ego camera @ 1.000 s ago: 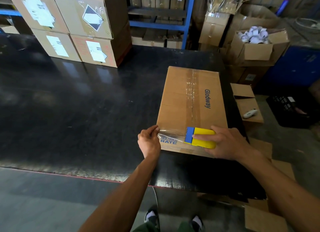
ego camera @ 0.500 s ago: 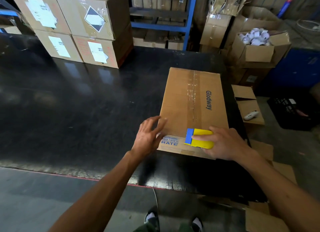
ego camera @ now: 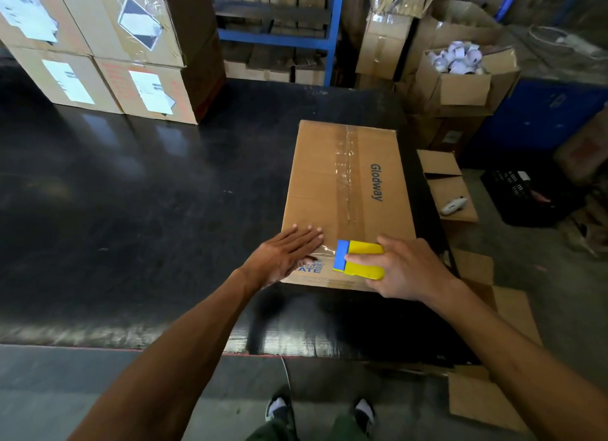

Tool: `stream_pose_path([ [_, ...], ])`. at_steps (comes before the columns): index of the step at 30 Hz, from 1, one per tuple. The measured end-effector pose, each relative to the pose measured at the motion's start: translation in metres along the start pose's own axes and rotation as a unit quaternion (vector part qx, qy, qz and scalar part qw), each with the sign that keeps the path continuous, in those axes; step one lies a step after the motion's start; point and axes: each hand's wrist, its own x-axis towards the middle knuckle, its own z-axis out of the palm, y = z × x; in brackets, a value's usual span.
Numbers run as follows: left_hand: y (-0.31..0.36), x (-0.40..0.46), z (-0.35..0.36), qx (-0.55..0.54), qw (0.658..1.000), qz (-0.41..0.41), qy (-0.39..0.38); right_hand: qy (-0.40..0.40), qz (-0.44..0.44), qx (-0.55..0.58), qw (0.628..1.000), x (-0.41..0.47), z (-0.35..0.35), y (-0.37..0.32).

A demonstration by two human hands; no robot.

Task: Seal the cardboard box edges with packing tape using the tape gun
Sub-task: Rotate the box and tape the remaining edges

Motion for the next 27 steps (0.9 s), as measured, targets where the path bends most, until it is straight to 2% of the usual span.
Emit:
stream_pose_path([
  [5,-0.001,-0.005,0.000,0.009,0.998,-0.037,0.041,0.007,0.002,-0.012,1.000,0.000,-0.004,-0.002],
  [9,-0.004,-0.004,0.002,0.018,0.997,-0.031,0.063,-0.010,-0.013,-0.005,1.000,-0.010,-0.006,0.015],
  [14,-0.009,-0.008,0.009,0.017,0.999,-0.034,0.029,-0.007,-0.033,0.006,0.999,-0.033,0.005,0.055],
  [20,-0.005,-0.008,0.003,0.053,0.998,-0.030,-0.002,-0.035,-0.044,-0.027,0.998,-0.023,0.003,0.054],
  [24,0.011,0.012,-0.012,0.122,0.993,0.004,0.003,-0.039,-0.030,-0.017,0.999,-0.021,0.005,0.054],
  [27,0.030,0.053,-0.011,0.129,0.991,0.041,0.008,-0.033,-0.017,-0.018,0.999,-0.020,0.009,0.058],
])
